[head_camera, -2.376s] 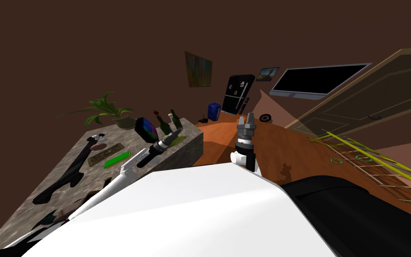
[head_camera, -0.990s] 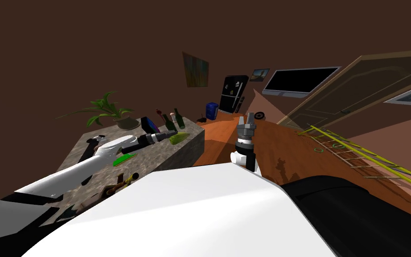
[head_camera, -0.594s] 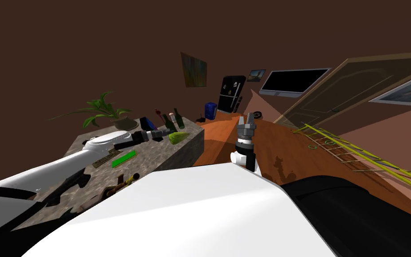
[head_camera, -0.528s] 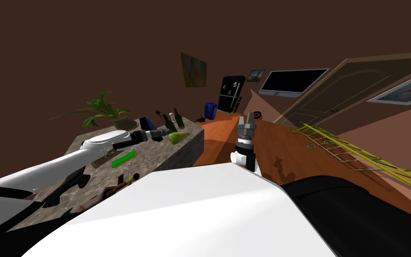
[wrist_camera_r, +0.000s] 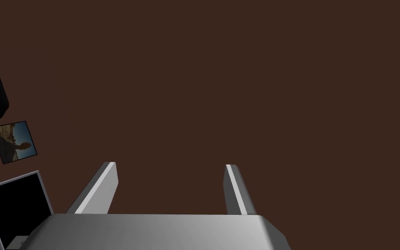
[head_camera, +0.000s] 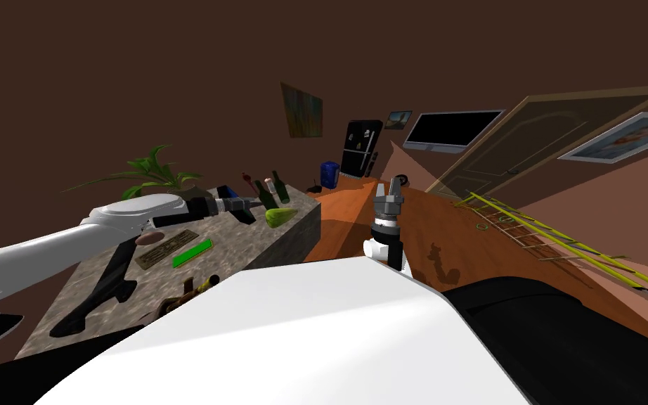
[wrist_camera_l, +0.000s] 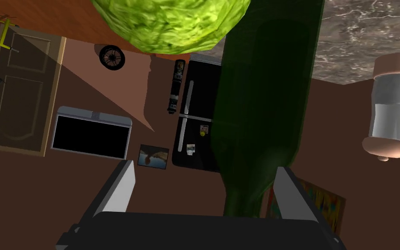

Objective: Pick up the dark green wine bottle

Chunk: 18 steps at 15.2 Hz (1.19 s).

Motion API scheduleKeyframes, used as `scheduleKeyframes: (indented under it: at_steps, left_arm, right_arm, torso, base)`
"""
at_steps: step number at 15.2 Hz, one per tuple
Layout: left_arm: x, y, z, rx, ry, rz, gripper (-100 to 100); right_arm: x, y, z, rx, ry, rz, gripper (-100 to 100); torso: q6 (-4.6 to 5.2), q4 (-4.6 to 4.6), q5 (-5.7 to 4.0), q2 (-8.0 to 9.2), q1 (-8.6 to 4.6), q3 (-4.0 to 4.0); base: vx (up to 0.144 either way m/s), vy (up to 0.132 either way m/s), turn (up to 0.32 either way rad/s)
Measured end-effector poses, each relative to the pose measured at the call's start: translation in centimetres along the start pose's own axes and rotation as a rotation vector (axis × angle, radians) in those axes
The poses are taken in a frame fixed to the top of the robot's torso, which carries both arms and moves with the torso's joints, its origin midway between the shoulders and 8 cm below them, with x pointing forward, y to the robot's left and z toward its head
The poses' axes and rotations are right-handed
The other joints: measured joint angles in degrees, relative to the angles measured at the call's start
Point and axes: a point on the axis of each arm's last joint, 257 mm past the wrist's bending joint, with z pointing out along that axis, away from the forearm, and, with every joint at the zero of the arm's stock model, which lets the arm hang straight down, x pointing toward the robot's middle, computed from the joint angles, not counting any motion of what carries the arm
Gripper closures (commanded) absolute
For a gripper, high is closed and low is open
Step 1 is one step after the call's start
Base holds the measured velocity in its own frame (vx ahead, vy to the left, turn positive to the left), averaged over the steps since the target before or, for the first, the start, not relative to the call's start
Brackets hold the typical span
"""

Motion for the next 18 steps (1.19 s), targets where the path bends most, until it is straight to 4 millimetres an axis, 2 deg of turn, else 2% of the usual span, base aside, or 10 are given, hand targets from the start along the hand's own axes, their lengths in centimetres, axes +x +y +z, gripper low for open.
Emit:
scheduleKeyframes:
  at_steps: [3,6,7,12,13,17,18]
  left_arm:
    - [-0.8,2.6,-1.6,-0.06,0.028,0.036,-100]
    - [-1.4,3.8,-2.6,-0.092,0.042,0.055,-100]
    - [-1.4,3.8,-2.6,-0.092,0.042,0.055,100]
    - [-1.4,3.8,-2.6,-0.092,0.042,0.055,100]
    - [-1.4,3.8,-2.6,-0.092,0.042,0.055,-100]
    - [-3.6,4.2,-2.9,-0.113,0.016,0.122,-100]
    - [-3.6,4.2,-2.9,-0.113,0.016,0.123,100]
  right_arm:
    - [0.0,0.0,0.0,0.0,0.0,0.0,0]
    - [0.0,0.0,0.0,0.0,0.0,0.0,0]
    - [0.0,0.0,0.0,0.0,0.0,0.0,0]
    - [0.0,0.0,0.0,0.0,0.0,0.0,0]
    - [0.0,0.0,0.0,0.0,0.0,0.0,0]
    - [0.0,0.0,0.0,0.0,0.0,0.0,0]
    - [0.0,0.0,0.0,0.0,0.0,0.0,0]
  torso:
    - [0.03,-0.04,-0.04,-0.18,-0.14,-0.1]
    - [-0.01,-0.06,-0.03,-0.18,-0.14,-0.12]
    - [-0.02,-0.04,-0.02,-0.11,-0.09,-0.08]
    - [-0.02,-0.01,0.01,0.01,0.0,0.0]
    - [-0.02,0.0,0.01,0.01,0.0,0.0]
    - [0.02,0.01,-0.04,-0.06,-0.09,-0.03]
    - [0.02,0.01,-0.03,-0.04,-0.08,-0.02]
  base:
    - [0.053,-0.037,-0.14]
    - [0.031,-0.023,-0.04]
    - [0.0,0.0,0.0]
    - [0.0,0.0,0.0]
    - [0.006,-0.003,-0.029]
    - [0.013,-0.009,-0.028]
    - [0.0,0.0,0.0]
